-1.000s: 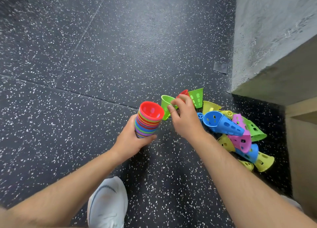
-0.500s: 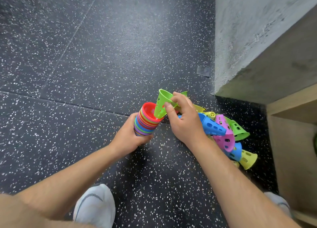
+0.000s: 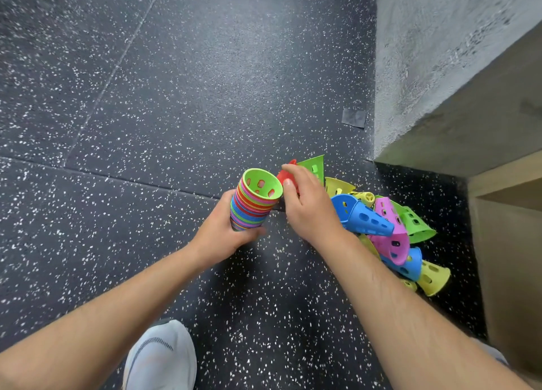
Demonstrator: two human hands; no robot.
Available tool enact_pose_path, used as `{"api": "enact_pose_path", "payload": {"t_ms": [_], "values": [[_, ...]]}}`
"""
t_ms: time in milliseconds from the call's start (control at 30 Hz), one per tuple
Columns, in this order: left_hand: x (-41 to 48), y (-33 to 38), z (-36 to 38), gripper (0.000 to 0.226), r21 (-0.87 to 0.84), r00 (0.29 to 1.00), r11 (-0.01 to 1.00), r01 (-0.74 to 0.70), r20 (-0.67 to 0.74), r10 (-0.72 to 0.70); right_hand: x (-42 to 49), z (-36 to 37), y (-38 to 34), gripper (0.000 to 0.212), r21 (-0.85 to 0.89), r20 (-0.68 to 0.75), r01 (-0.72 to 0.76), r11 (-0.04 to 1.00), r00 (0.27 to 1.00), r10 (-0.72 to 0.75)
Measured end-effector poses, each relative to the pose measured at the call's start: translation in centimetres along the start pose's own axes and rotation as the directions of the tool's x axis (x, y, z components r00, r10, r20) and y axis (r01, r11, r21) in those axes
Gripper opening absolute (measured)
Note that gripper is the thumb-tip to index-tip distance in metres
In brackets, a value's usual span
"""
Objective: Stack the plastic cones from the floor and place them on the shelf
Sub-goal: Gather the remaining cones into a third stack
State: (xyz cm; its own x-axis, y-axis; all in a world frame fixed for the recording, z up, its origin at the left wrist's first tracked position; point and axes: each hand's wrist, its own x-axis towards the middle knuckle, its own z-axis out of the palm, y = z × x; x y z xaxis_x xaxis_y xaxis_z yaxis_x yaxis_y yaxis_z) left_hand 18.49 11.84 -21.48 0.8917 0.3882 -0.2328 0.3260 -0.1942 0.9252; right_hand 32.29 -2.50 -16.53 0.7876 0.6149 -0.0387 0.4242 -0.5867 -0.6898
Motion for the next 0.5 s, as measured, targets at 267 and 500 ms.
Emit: {"api": "enact_pose_path", "payload": {"t_ms": [267,500], "values": [[0.1,-0.6,-0.4,0.067,-0.023,1.000,1.000,0.016,0.015,-0.015,4.3,0.0,2.8,0.057,-0.549,0.206,0.011,0.836,0.971,0.122],[0.1,-0.9,-0.4,0.069,-0.023,1.000,1.000,0.007,0.025,-0.006,4.9,1.1,3.1,0.027,-0.624,0.162,0.110,0.773,0.987,-0.010]]}}
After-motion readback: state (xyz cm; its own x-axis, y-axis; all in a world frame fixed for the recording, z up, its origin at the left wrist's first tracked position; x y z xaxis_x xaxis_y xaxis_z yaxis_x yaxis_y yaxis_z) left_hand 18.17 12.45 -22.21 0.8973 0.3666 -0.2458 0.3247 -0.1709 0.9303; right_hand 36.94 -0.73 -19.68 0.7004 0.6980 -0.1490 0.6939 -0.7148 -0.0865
